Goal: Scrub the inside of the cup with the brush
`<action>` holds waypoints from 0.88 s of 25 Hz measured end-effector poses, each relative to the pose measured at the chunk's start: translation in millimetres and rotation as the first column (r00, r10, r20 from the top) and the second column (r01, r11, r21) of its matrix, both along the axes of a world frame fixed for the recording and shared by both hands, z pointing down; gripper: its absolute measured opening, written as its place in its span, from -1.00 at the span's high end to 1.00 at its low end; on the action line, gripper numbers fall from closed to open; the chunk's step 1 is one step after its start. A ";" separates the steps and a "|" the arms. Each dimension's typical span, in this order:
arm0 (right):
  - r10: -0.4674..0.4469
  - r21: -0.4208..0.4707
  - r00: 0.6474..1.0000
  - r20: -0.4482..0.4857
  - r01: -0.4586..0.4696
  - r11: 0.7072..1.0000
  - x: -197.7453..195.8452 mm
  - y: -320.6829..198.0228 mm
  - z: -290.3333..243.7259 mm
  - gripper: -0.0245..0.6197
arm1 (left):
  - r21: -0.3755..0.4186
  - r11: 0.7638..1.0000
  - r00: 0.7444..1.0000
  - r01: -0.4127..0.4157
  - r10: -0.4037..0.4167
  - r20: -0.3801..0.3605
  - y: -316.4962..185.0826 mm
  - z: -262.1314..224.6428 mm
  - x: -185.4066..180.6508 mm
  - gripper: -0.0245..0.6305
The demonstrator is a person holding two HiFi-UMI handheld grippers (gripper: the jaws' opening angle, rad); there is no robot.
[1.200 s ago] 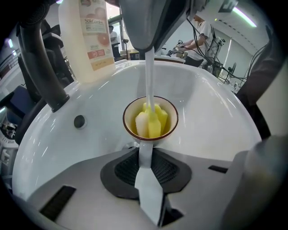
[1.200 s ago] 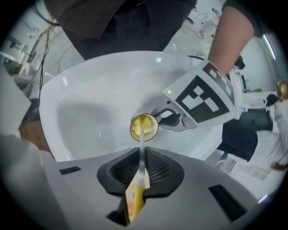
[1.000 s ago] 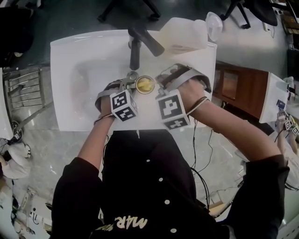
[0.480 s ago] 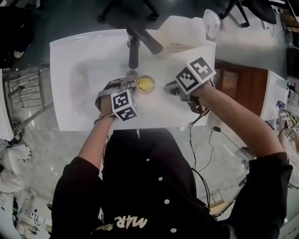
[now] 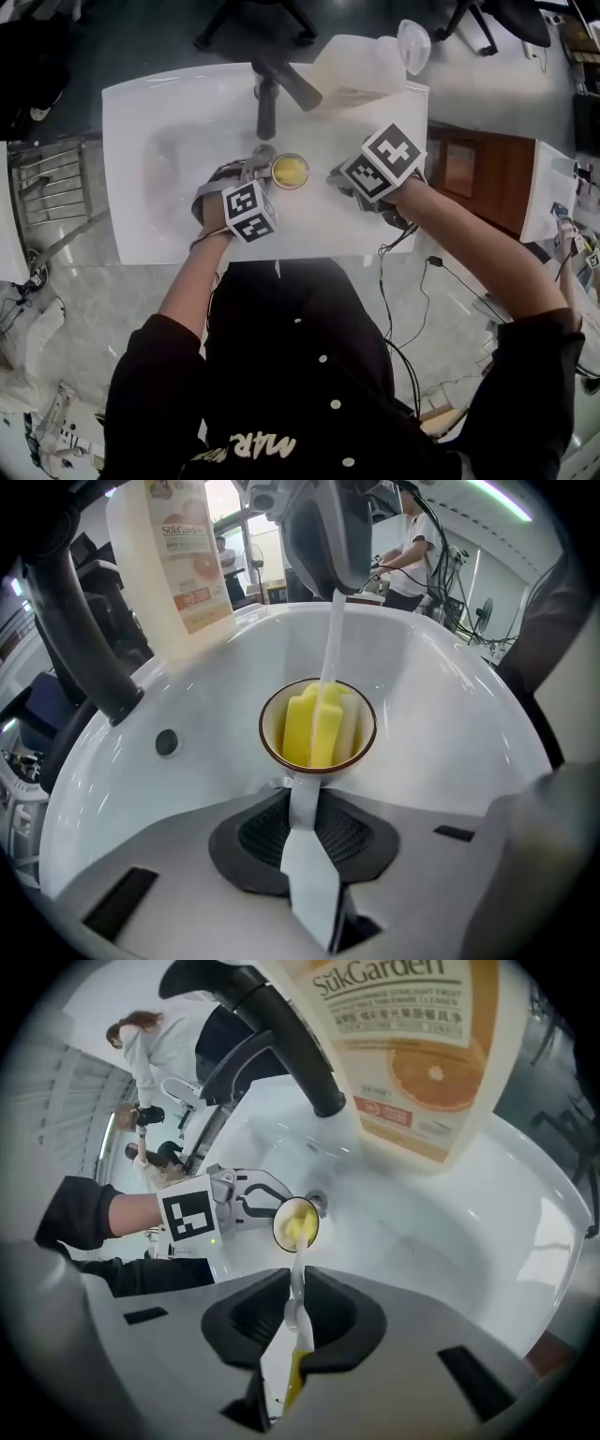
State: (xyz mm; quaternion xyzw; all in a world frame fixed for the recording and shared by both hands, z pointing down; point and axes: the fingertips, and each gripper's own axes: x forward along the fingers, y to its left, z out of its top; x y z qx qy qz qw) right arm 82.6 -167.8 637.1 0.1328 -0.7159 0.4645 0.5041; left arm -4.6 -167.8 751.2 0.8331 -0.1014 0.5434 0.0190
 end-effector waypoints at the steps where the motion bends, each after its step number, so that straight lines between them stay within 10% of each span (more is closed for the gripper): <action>1: -0.003 0.007 1.000 0.000 0.003 1.000 0.7 0.8 -1.8 0.75 | 0.000 1.000 1.000 -0.001 0.001 0.001 0.1 0.0 0.5 0.66; 9: -0.028 0.074 1.000 0.000 0.028 0.997 5.3 2.8 -20.6 0.75 | -0.013 1.000 1.000 0.009 -0.009 0.007 3.6 -0.5 1.4 0.66; 22: 0.241 0.100 0.957 0.164 -0.259 0.961 28.7 12.0 -59.6 0.76 | -0.032 0.999 1.000 0.023 -0.023 0.005 4.1 2.1 -0.6 0.64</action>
